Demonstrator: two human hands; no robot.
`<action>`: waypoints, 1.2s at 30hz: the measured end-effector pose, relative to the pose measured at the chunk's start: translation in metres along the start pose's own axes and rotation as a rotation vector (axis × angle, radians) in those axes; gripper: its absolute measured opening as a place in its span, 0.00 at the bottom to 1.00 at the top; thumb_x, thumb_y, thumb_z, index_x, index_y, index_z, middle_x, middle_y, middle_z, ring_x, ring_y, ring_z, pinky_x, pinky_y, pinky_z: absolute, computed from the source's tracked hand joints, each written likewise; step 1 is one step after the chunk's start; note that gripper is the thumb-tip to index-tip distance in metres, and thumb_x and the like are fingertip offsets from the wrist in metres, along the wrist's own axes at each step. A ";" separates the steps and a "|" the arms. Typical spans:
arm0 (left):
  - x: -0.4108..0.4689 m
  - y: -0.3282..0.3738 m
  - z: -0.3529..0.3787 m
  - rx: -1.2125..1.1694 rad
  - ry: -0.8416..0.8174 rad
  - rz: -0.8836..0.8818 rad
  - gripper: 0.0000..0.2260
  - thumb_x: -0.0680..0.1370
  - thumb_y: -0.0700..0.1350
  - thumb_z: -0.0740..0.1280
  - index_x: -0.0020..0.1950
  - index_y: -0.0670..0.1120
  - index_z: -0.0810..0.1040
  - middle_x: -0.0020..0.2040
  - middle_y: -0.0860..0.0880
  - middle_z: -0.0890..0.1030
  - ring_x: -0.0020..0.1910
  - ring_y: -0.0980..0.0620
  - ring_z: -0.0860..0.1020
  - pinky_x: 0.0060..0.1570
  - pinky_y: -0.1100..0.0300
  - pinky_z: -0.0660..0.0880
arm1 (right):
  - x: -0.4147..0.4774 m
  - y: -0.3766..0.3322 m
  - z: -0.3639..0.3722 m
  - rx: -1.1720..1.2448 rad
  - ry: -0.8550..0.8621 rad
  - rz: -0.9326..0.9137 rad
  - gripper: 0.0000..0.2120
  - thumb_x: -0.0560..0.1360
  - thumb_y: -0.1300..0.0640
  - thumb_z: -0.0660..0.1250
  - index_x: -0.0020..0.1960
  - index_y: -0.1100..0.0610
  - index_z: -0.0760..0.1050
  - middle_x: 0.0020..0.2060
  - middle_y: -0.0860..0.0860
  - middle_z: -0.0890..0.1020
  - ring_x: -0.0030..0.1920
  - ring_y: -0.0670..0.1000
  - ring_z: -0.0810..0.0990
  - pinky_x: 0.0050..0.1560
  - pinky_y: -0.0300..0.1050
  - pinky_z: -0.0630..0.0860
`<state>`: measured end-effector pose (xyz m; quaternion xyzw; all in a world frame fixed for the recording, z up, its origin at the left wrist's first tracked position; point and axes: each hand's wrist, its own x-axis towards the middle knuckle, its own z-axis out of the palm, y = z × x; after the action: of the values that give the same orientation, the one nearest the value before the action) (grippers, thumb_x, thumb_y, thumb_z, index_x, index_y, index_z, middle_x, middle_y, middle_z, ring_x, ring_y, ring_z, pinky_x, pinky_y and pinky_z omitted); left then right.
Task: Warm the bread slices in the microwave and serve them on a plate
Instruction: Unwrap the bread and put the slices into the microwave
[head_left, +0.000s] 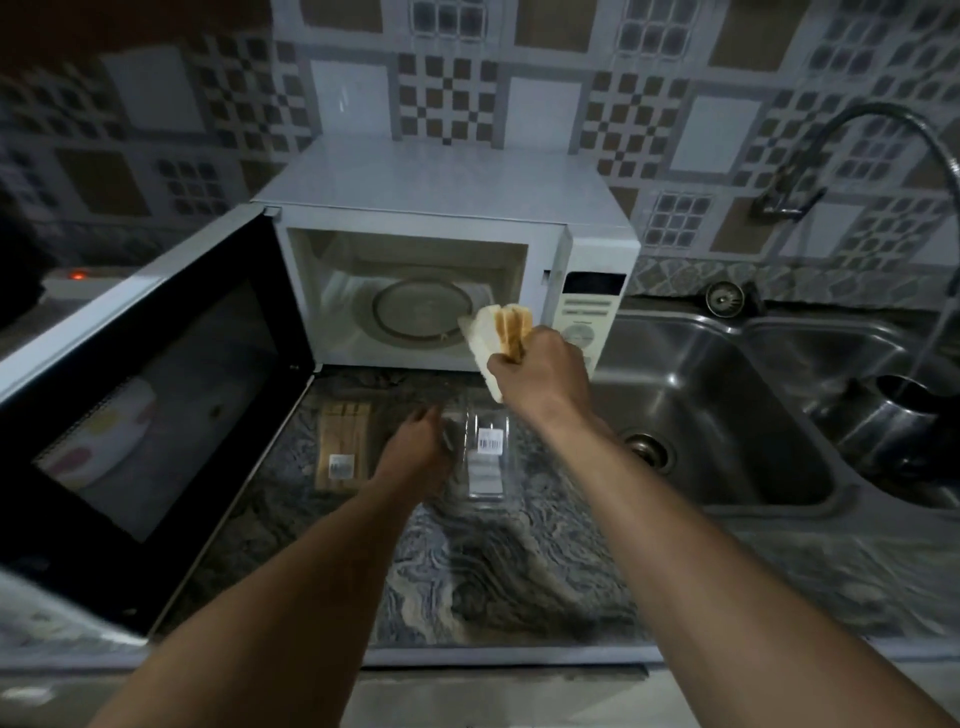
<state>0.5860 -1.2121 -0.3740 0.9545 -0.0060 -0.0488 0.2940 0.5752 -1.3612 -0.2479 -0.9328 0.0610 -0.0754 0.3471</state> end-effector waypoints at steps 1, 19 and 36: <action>0.009 -0.005 0.006 -0.002 -0.008 -0.011 0.25 0.77 0.39 0.63 0.74 0.44 0.66 0.71 0.39 0.71 0.66 0.38 0.73 0.62 0.45 0.73 | 0.010 -0.006 0.004 0.003 -0.013 0.002 0.11 0.76 0.52 0.70 0.42 0.56 0.71 0.33 0.49 0.75 0.33 0.51 0.76 0.31 0.41 0.70; 0.082 -0.042 0.041 0.347 0.105 0.082 0.26 0.78 0.53 0.49 0.72 0.51 0.73 0.73 0.44 0.71 0.74 0.42 0.66 0.72 0.48 0.49 | 0.185 -0.017 0.116 -0.032 -0.107 0.042 0.13 0.79 0.57 0.65 0.62 0.60 0.76 0.59 0.58 0.81 0.58 0.58 0.80 0.48 0.43 0.71; 0.084 -0.045 0.043 0.400 0.146 0.092 0.26 0.76 0.53 0.53 0.71 0.50 0.74 0.71 0.45 0.73 0.72 0.43 0.70 0.71 0.44 0.59 | 0.191 -0.021 0.120 -0.079 -0.054 -0.028 0.16 0.77 0.51 0.69 0.58 0.62 0.78 0.56 0.60 0.81 0.57 0.61 0.80 0.53 0.49 0.75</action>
<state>0.6652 -1.2024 -0.4417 0.9936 -0.0378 0.0359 0.1001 0.7855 -1.3004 -0.3045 -0.9483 0.0416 -0.0522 0.3103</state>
